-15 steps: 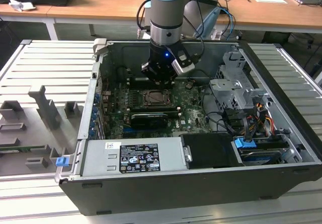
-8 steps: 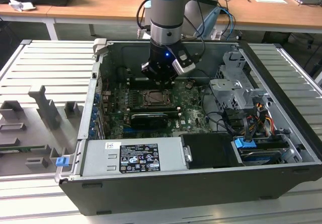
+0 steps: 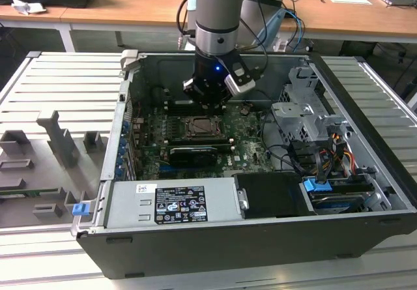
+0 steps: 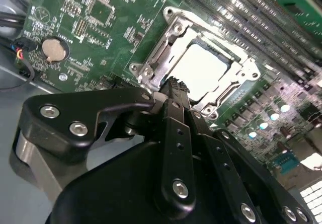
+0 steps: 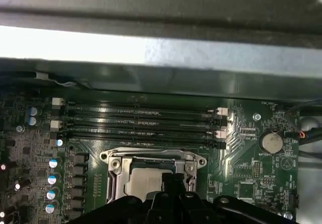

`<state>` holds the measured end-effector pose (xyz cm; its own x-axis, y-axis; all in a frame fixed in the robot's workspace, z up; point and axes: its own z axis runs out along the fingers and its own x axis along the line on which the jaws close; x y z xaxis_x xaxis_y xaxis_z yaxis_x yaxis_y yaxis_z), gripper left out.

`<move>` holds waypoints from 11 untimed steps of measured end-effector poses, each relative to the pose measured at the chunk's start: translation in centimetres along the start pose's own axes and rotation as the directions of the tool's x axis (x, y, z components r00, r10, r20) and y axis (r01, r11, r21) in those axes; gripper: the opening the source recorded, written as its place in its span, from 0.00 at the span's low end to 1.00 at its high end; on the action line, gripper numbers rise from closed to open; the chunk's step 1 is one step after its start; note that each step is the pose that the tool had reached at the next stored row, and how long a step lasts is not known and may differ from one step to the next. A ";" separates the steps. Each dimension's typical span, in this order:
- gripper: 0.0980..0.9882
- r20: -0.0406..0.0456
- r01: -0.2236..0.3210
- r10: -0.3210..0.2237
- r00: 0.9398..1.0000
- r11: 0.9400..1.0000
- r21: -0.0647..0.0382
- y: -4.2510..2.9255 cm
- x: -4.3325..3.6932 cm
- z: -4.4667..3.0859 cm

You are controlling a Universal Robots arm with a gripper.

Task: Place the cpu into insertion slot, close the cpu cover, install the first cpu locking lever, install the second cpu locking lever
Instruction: 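Install the second cpu locking lever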

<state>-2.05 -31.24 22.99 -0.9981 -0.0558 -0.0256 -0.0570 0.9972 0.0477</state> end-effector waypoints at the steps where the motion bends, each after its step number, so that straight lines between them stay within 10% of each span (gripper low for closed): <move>1: 0.01 0.000 0.000 0.000 1.000 1.000 0.000 -0.50 0.03 -0.02; 11: 0.01 0.000 0.000 0.000 1.000 1.000 0.000 -1.71 0.08 -0.86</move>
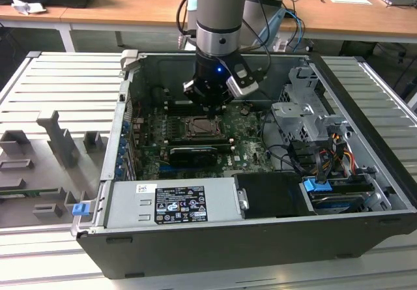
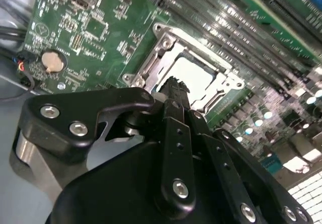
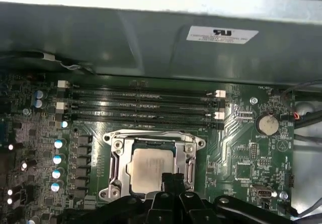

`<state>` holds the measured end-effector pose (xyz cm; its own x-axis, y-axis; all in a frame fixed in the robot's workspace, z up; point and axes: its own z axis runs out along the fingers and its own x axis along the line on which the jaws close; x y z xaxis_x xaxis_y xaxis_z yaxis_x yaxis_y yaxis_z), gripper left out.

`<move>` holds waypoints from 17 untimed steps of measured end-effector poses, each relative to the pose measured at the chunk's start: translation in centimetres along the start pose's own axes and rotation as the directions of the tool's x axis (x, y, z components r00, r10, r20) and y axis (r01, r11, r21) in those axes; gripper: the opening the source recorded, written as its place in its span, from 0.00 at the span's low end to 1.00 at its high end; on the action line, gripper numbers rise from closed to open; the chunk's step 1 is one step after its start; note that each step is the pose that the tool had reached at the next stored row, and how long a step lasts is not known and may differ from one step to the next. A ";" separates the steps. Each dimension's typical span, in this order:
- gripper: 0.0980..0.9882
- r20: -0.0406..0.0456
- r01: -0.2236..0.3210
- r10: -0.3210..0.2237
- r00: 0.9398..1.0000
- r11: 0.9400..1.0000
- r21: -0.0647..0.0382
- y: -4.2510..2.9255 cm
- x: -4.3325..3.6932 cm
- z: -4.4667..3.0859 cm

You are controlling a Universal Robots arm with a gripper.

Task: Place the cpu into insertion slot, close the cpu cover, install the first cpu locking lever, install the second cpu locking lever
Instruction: 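Install the second cpu locking lever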

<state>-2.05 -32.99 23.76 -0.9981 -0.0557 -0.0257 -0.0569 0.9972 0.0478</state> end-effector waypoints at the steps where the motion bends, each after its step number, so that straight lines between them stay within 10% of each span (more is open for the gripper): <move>1: 0.01 0.000 0.000 0.000 1.000 1.000 0.000 -0.37 0.02 -0.02; 17: 0.01 -0.001 0.000 0.000 1.000 1.000 -0.003 -3.18 0.18 -0.05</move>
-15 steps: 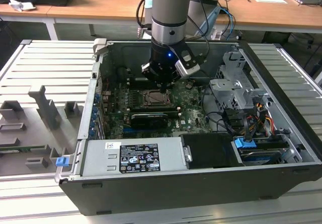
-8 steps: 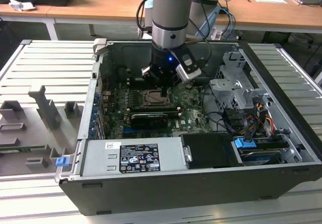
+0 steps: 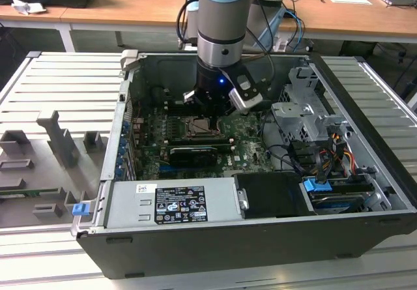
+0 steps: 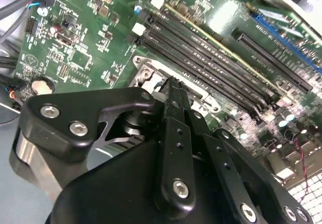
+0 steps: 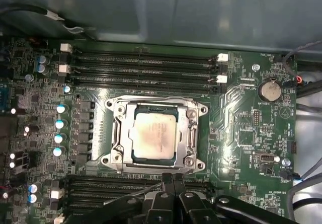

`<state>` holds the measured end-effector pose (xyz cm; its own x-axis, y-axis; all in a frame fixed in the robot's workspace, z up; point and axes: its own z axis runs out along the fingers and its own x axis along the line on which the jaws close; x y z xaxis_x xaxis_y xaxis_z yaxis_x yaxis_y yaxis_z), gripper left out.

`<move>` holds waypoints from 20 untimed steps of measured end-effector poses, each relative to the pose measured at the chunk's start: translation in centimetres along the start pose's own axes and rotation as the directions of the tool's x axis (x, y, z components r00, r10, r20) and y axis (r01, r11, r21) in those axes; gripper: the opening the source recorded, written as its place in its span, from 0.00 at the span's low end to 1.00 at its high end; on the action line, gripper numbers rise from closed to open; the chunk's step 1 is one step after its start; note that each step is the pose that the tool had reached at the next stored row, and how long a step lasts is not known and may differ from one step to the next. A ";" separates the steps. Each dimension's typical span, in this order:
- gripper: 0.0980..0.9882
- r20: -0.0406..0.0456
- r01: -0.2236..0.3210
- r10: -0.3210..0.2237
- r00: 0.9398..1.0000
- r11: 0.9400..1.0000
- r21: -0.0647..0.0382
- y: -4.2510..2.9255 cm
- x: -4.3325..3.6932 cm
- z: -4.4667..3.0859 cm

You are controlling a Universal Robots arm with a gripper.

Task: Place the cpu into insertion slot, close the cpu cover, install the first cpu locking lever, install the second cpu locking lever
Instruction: 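Install the second cpu locking lever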

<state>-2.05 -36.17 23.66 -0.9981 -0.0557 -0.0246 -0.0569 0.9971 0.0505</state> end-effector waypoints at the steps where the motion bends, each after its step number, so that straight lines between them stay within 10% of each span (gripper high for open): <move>1: 0.01 0.000 0.000 0.000 1.000 1.000 0.000 -0.13 0.01 -0.01; 5: 0.01 0.000 0.000 0.000 1.000 1.000 -0.002 -0.65 0.04 -0.03; 12: 0.01 0.002 -0.001 0.001 1.000 0.999 -0.040 -1.47 0.48 -0.09; 20: 0.01 0.004 -0.001 0.001 1.000 0.998 -0.061 -1.56 3.49 0.18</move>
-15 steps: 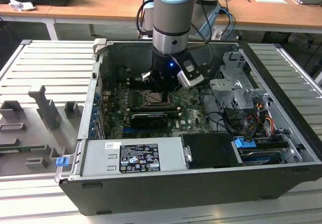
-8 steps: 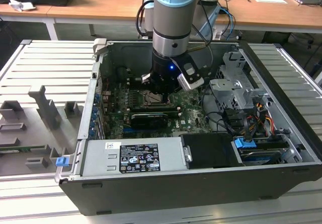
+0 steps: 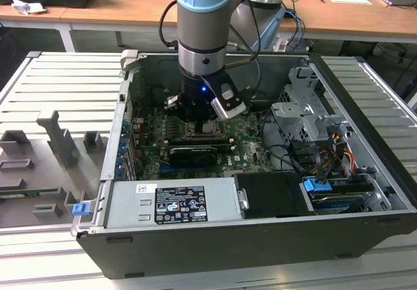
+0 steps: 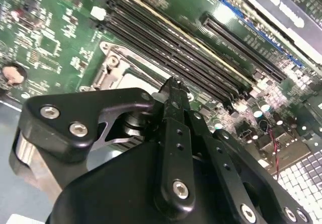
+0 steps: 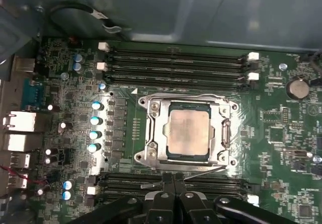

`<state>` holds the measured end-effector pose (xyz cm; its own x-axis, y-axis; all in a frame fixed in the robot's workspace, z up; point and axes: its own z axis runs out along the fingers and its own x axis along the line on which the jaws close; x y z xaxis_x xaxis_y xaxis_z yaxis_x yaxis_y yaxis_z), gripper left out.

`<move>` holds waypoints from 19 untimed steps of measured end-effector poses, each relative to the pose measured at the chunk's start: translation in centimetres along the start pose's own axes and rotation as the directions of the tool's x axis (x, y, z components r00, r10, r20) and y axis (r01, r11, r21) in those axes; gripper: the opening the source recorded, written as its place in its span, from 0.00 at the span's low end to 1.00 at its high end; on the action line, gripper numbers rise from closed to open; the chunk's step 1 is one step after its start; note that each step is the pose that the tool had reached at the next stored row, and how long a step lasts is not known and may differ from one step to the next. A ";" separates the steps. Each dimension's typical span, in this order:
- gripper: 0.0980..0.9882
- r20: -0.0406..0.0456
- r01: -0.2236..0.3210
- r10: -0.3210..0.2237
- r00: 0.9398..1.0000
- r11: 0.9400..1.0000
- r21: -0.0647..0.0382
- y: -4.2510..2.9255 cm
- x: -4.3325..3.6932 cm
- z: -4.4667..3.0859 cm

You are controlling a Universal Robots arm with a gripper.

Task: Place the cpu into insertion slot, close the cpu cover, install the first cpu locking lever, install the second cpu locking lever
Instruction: 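Install the second cpu locking lever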

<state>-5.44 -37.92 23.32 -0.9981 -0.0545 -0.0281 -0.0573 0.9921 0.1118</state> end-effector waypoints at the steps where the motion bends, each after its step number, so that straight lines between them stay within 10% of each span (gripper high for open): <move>1: 0.01 0.000 0.000 0.000 1.000 1.000 0.000 -0.02 0.08 0.19; 19: 0.01 0.001 0.001 -0.001 1.000 1.000 -0.022 -0.45 1.60 1.01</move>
<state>-6.99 -38.33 22.22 -0.9980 -0.0556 -0.0292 -0.0590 0.9893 0.1331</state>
